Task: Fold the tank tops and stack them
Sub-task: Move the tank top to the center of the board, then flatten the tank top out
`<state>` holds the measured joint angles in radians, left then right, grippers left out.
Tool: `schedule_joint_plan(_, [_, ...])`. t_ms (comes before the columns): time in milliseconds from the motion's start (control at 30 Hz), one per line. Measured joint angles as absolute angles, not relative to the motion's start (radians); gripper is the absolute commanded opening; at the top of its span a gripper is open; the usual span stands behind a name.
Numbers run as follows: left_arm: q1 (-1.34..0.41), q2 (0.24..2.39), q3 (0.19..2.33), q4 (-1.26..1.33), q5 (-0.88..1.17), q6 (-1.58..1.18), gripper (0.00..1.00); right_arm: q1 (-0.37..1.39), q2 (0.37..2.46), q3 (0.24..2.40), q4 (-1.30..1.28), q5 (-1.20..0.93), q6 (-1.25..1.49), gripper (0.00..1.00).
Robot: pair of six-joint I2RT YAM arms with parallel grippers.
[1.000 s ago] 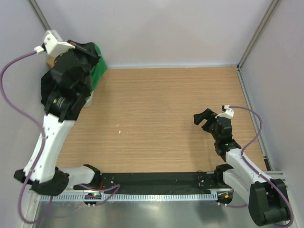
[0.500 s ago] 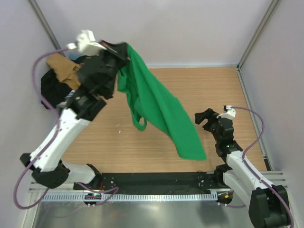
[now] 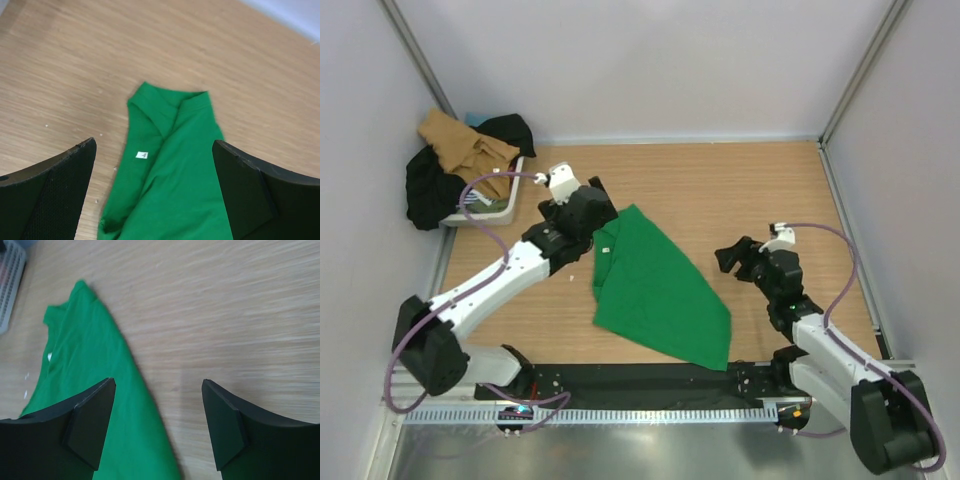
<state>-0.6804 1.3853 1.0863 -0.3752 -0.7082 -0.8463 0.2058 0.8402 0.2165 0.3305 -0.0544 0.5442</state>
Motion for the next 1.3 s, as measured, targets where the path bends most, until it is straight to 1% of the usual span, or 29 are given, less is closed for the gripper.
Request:
schedule_joint_plan(133, [-0.676,1.238,1.071,-0.37,-0.704,-0.838,0.99,0.363,0.958,0.255,0.336,-0.076,0.487,0.69])
schedule_joint_plan(167, [-0.67,1.203,1.056,-0.367,-0.698,-0.839,1.0,0.414,0.97,0.263,0.337,-0.078,0.477,0.69])
schedule_joint_plan(267, [-0.597,1.114,0.937,-0.333,-0.621,-0.882,0.99,0.597,1.04,0.334,0.335,-0.069,0.41,0.63])
schedule_joint_plan(300, [-0.549,1.097,0.882,-0.314,-0.578,-0.901,0.99,0.654,1.068,0.365,0.327,-0.061,0.389,0.58])
schedule_joint_plan(333, [-0.507,1.085,0.833,-0.299,-0.544,-0.917,1.0,0.698,1.096,0.396,0.32,-0.055,0.374,0.57])
schedule_joint_plan(433, [-0.339,1.059,0.649,-0.26,-0.411,-0.985,0.99,0.806,1.186,0.497,0.278,-0.01,0.36,0.56])
schedule_joint_plan(500, [-0.268,1.035,0.546,-0.236,-0.359,-1.019,0.99,0.873,1.251,0.563,0.249,0.034,0.364,0.57])
schedule_joint_plan(633, [-0.227,0.995,0.447,-0.196,-0.285,-1.048,1.0,1.047,1.393,0.691,0.169,0.158,0.372,0.61])
schedule_joint_plan(733, [-0.206,0.989,0.432,-0.141,-0.243,-1.044,1.0,1.187,1.554,0.863,0.061,0.272,0.369,0.61])
schedule_joint_plan(867, [-0.191,0.994,0.418,-0.051,-0.201,-1.031,1.0,1.295,1.731,1.069,-0.057,0.379,0.369,0.62])
schedule_joint_plan(967, [-0.189,0.996,0.395,-0.008,-0.182,-1.013,1.0,1.333,1.831,1.179,-0.132,0.441,0.372,0.62])
schedule_joint_plan(1200, [-0.182,0.993,0.373,0.027,-0.171,-0.99,1.0,1.359,1.959,1.262,-0.249,0.533,0.392,0.6])
schedule_joint_plan(1233, [-0.181,0.993,0.373,0.028,-0.17,-0.988,1.0,1.362,1.966,1.262,-0.263,0.54,0.397,0.57])
schedule_joint_plan(1267, [-0.181,0.994,0.373,0.03,-0.167,-0.987,1.0,1.366,1.971,1.262,-0.272,0.546,0.399,0.42])
schedule_joint_plan(1300, [-0.181,0.994,0.373,0.033,-0.164,-0.987,1.0,1.369,1.975,1.262,-0.276,0.551,0.399,0.29])
